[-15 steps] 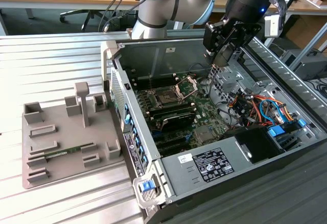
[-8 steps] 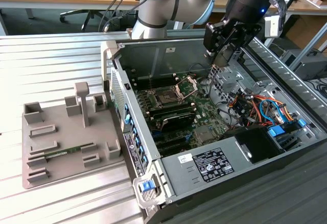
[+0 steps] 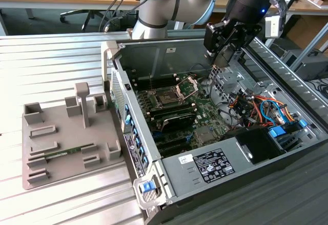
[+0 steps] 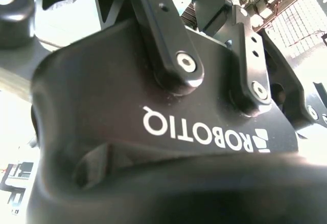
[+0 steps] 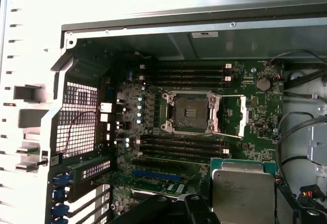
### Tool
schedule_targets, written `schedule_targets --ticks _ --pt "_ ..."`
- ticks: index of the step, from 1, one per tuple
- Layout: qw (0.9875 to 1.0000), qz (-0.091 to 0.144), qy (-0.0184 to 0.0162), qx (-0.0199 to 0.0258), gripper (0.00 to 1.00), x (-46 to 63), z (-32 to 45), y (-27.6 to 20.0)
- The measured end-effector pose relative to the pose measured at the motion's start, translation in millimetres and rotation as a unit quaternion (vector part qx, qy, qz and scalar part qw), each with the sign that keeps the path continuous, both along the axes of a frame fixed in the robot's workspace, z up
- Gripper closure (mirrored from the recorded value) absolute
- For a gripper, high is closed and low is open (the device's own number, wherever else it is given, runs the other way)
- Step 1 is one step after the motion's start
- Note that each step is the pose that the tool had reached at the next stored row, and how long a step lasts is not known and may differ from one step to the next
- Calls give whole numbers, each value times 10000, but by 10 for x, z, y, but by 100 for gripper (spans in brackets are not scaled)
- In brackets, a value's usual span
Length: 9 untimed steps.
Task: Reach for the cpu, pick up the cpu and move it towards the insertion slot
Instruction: 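Pick up the cpu and move it towards the insertion slot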
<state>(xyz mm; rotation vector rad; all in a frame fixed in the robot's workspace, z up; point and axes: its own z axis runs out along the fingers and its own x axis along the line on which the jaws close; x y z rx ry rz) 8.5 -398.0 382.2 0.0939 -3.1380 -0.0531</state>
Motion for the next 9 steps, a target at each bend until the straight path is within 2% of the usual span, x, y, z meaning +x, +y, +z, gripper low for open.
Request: schedule_targets --ticks 3,5,6,8,9 --pt "10000 0 1 6 45 0 0 0" --pt "9999 0 0 128 45 -1 0 0" --pt "9999 0 0 167 45 -1 0 0" --pt "9998 0 0 194 45 0 0 0" --pt "9997 0 0 226 45 0 -1 0"
